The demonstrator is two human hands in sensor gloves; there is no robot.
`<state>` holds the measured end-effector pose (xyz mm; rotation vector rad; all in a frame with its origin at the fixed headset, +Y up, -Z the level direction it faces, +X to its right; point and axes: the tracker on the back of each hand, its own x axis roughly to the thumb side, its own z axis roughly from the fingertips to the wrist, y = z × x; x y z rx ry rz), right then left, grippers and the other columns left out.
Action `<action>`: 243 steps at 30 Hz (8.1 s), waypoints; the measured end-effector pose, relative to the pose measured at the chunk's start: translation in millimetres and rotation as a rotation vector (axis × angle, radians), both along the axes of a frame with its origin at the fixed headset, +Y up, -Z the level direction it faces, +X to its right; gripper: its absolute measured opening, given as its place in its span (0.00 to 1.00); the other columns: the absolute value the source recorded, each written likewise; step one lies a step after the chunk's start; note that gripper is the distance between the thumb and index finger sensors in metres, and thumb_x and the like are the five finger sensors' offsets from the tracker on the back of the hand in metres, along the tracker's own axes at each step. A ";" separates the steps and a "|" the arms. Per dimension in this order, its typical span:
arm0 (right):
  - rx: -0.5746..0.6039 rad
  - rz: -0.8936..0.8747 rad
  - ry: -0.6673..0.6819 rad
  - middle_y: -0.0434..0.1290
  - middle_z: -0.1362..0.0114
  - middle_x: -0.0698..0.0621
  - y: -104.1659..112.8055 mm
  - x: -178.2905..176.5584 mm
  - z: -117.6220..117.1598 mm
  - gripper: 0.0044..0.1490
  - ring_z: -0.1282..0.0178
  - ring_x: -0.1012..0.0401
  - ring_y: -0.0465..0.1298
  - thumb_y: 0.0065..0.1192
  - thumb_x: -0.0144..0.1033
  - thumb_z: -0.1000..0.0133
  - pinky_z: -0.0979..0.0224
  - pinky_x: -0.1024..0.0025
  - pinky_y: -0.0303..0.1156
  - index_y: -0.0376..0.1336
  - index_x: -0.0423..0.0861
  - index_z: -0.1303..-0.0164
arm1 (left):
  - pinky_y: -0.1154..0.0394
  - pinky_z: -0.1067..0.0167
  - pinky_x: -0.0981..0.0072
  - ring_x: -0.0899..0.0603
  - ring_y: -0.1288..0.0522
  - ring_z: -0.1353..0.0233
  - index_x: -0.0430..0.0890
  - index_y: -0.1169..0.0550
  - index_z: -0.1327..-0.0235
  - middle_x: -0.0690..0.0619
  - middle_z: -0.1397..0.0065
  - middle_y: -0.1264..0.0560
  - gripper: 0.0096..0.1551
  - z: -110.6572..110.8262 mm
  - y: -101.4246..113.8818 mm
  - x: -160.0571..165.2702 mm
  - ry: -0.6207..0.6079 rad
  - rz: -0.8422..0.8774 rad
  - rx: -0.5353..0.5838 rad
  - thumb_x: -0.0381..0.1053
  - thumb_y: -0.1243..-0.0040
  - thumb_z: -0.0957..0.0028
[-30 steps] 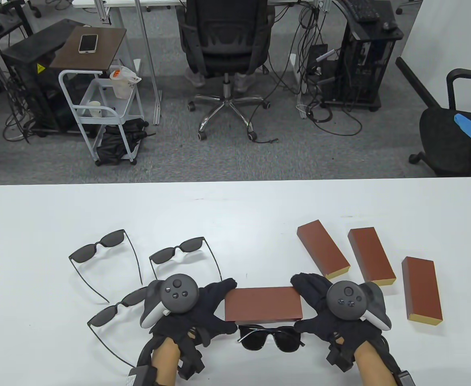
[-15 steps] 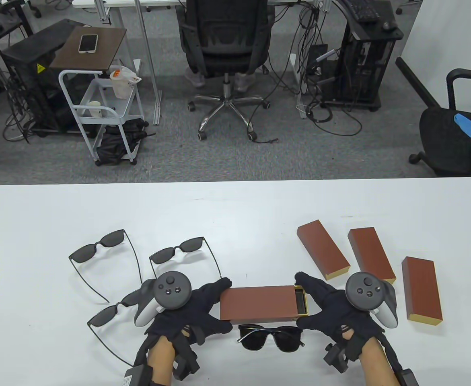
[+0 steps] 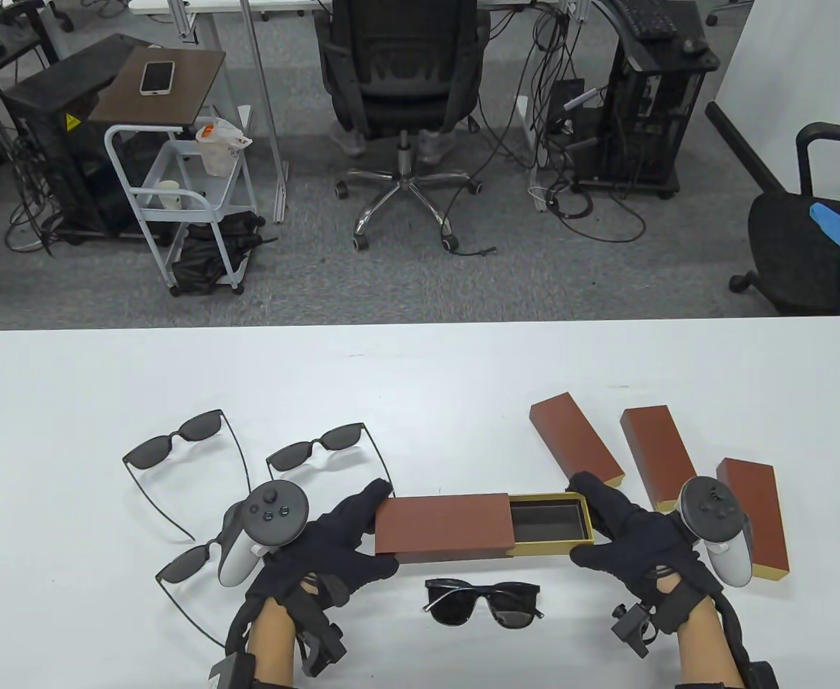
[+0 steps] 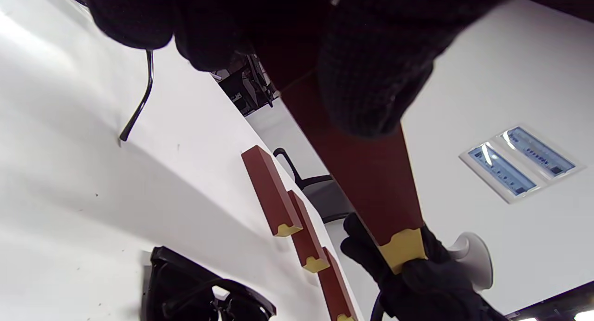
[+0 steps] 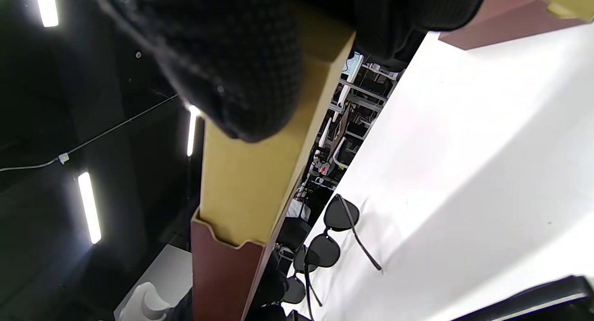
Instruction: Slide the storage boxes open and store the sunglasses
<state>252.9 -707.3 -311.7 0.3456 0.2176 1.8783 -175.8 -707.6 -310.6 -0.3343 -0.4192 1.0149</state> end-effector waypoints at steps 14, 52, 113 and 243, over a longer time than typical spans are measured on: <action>0.104 -0.020 -0.018 0.56 0.22 0.42 15.0 -14.7 2.2 0.55 0.25 0.43 0.64 0.81 0.34 0.64 0.26 0.46 0.64 0.51 0.52 0.30 | 0.28 0.36 0.41 0.37 0.28 0.26 0.53 0.45 0.16 0.43 0.15 0.41 0.50 1.1 -15.8 -13.2 0.170 0.512 -0.242 0.62 0.36 0.48; 0.252 0.848 0.101 0.71 0.29 0.46 -22.2 -111.9 12.8 0.33 0.30 0.44 0.71 0.75 0.47 0.62 0.30 0.45 0.67 0.69 0.55 0.45 | 0.21 0.59 0.57 0.43 0.18 0.50 0.49 0.46 0.17 0.44 0.38 0.23 0.45 9.3 -36.3 -35.6 0.564 0.618 -0.330 0.71 0.55 0.41; 0.949 1.640 -0.138 0.83 0.47 0.53 113.0 -154.4 11.5 0.22 0.49 0.53 0.81 0.75 0.40 0.64 0.42 0.54 0.76 0.76 0.58 0.58 | 0.22 0.57 0.55 0.43 0.18 0.51 0.49 0.44 0.17 0.44 0.39 0.22 0.45 2.7 -42.9 -17.7 0.495 0.563 -0.328 0.70 0.57 0.43; 0.416 0.444 0.040 0.59 0.24 0.43 6.5 -113.4 14.7 0.47 0.27 0.43 0.65 0.82 0.48 0.66 0.28 0.49 0.66 0.60 0.57 0.37 | 0.21 0.60 0.52 0.42 0.16 0.56 0.47 0.35 0.21 0.45 0.44 0.17 0.45 12.6 -49.8 23.7 0.481 0.439 -0.348 0.72 0.50 0.45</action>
